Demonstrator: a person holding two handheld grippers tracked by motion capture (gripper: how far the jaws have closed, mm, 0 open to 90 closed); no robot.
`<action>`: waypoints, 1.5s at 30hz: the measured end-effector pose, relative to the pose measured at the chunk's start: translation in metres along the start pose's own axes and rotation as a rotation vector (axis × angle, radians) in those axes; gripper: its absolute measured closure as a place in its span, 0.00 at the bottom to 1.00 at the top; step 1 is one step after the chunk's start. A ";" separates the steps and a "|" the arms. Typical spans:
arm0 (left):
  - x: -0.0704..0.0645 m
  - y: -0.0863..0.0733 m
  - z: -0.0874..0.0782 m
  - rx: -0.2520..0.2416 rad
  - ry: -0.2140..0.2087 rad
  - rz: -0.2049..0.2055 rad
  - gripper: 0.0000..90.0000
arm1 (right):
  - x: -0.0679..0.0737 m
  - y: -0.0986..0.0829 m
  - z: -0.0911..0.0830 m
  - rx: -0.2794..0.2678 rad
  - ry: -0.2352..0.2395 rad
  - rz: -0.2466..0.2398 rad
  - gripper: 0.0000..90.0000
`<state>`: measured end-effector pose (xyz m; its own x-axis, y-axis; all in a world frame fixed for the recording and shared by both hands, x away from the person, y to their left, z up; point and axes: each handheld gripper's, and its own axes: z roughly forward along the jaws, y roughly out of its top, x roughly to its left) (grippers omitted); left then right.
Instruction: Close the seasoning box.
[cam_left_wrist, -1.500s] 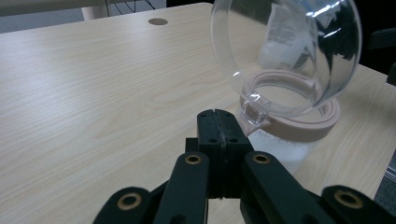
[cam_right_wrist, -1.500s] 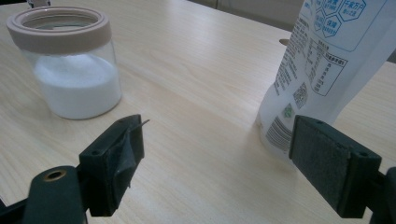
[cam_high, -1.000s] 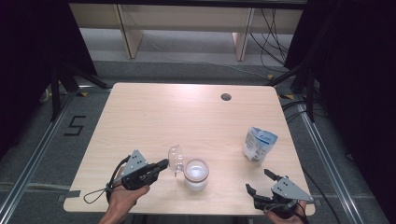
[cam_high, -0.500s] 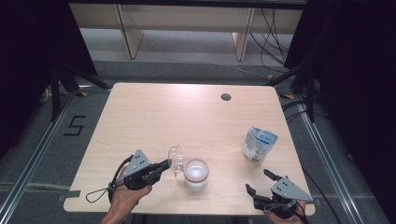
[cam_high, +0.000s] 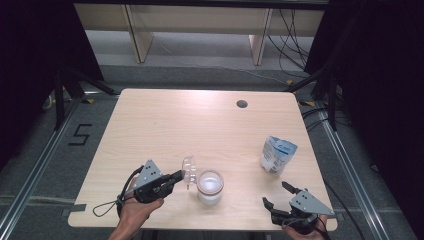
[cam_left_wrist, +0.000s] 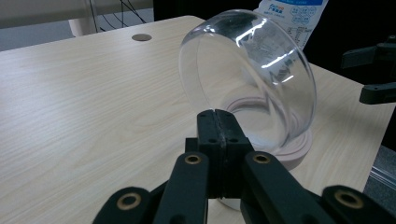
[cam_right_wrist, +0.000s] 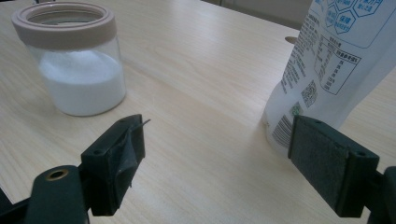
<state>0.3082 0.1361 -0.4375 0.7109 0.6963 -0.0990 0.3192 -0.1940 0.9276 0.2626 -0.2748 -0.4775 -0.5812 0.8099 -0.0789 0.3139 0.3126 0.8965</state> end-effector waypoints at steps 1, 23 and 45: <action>0.000 0.000 0.000 0.002 0.000 0.004 0.99 | 0.000 0.000 0.000 -0.002 0.001 0.003 0.22; -0.005 0.001 0.005 0.005 -0.013 0.003 0.99 | 0.002 0.000 0.001 0.005 0.009 0.009 0.22; -0.013 0.002 0.011 0.011 -0.047 0.004 0.96 | 0.002 0.000 0.001 -0.006 -0.007 -0.004 0.22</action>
<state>0.3064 0.1188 -0.4382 0.7411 0.6620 -0.1121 0.3227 -0.2047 0.9241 0.2620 -0.2726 -0.4782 -0.5773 0.8121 -0.0852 0.3074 0.3128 0.8987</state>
